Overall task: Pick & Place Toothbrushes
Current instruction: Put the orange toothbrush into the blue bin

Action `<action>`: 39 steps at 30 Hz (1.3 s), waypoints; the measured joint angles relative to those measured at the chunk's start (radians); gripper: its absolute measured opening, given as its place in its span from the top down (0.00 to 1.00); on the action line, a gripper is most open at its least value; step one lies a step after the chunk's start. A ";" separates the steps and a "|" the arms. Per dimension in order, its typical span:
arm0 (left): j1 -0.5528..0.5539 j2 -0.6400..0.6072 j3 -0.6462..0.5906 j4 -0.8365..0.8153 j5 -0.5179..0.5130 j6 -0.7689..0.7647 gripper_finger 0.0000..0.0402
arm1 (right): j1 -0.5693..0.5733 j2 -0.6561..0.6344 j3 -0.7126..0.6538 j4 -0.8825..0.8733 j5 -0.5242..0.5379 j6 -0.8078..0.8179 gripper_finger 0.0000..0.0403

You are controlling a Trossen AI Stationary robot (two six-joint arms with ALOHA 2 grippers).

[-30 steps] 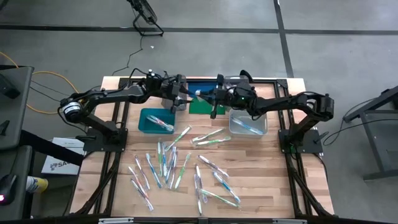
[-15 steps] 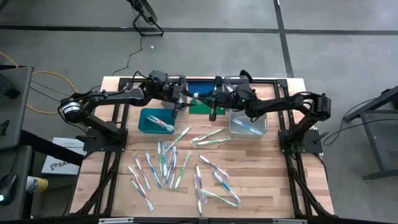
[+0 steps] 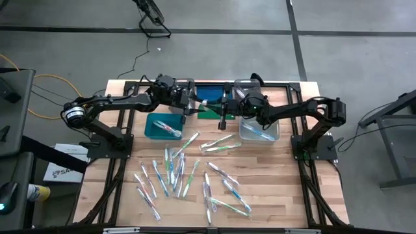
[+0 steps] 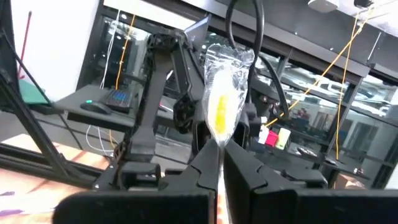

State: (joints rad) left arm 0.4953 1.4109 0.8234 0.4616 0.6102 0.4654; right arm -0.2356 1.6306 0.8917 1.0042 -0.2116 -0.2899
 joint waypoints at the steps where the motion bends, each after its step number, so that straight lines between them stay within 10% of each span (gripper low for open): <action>1: 0.000 0.000 0.000 0.002 0.000 0.000 0.63 | 0.000 0.000 0.000 0.003 0.001 0.001 0.99; 11: 0.000 0.000 0.000 0.004 -0.001 0.010 0.92 | 0.000 -0.002 0.000 -0.029 0.003 0.005 0.99; 30: 0.045 -0.071 0.000 -0.201 -0.066 0.163 1.00 | 0.010 -0.162 0.001 -0.338 0.128 0.184 0.51; 39: 0.069 -0.208 0.000 -0.498 -0.167 0.270 1.00 | 0.028 -0.309 0.000 -0.671 0.192 0.193 0.45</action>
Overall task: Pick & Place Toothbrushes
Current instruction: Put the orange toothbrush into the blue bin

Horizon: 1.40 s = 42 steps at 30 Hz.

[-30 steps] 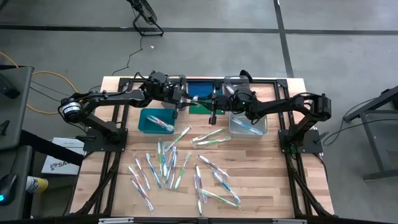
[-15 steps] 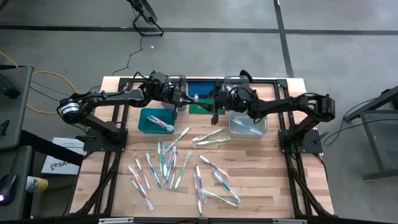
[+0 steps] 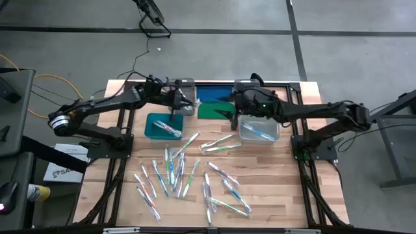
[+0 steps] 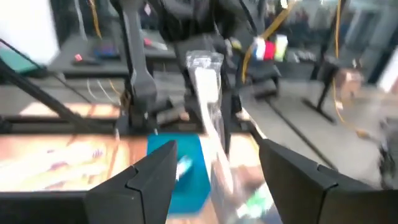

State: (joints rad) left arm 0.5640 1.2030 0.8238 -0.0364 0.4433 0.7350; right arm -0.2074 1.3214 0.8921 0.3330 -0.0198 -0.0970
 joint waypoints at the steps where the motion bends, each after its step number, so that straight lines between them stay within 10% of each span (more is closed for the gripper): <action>1: 0.000 -0.023 0.000 -0.062 -0.023 0.008 1.00 | 0.004 -0.018 0.000 -0.043 0.021 0.011 0.45; 19: -0.002 -0.197 -0.001 -0.766 -0.468 0.055 1.00 | 0.060 -0.093 0.000 -0.288 0.160 0.071 0.45; 42: -0.160 -0.081 -0.001 -0.917 -0.575 0.094 1.00 | 0.069 -0.093 0.000 -0.327 0.151 0.131 0.46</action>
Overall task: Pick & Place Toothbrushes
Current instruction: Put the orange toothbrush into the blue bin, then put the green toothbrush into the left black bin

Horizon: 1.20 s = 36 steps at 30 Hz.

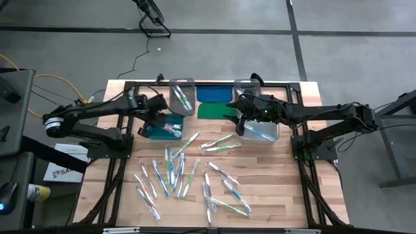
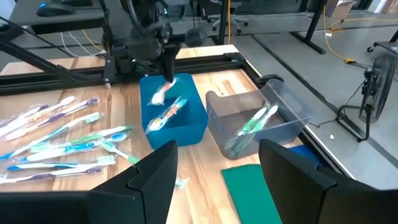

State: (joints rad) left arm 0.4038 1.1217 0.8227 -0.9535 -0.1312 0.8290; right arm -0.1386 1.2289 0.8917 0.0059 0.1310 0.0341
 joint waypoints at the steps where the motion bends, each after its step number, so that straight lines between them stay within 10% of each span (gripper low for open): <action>1: 0.000 0.015 0.000 0.000 -0.015 0.006 1.00 | 0.003 0.000 0.000 0.000 0.001 0.000 0.46; 12: 0.001 0.084 0.002 -0.027 -0.017 0.087 0.97 | 0.065 0.000 0.000 -0.053 0.103 -0.003 0.46; 26: 0.002 0.084 0.002 -0.014 -0.138 0.048 0.65 | 0.120 0.000 0.000 -0.076 0.106 0.012 0.46; 36: 0.002 0.064 0.001 -0.005 -0.122 -0.039 0.72 | 0.186 -0.001 0.000 -0.195 0.116 0.182 0.46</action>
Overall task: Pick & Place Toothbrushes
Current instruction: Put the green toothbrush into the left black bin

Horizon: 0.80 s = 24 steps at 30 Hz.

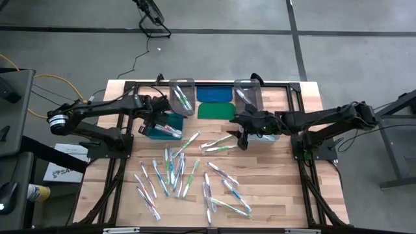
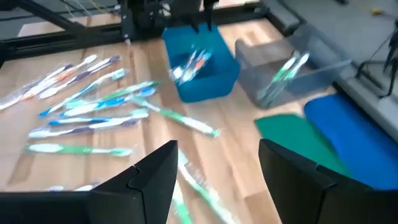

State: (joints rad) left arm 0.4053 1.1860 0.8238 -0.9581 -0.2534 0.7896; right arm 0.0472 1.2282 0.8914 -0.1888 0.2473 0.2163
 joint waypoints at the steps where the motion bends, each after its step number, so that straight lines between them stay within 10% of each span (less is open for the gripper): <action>1: 0.000 -0.008 0.000 0.009 0.000 -0.004 0.73 | 0.012 0.000 0.000 -0.008 0.010 0.019 0.46; 10: -0.004 -0.140 0.000 0.090 0.002 -0.010 0.98 | 0.125 0.000 0.000 -0.074 0.069 0.105 0.46; 24: -0.058 -0.218 0.000 0.128 0.065 -0.047 0.99 | 0.224 0.000 0.000 -0.256 0.067 0.221 0.46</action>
State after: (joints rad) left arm 0.3469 0.9680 0.8238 -0.8305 -0.1886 0.7425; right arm 0.2710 1.2282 0.8917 -0.4446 0.3143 0.4374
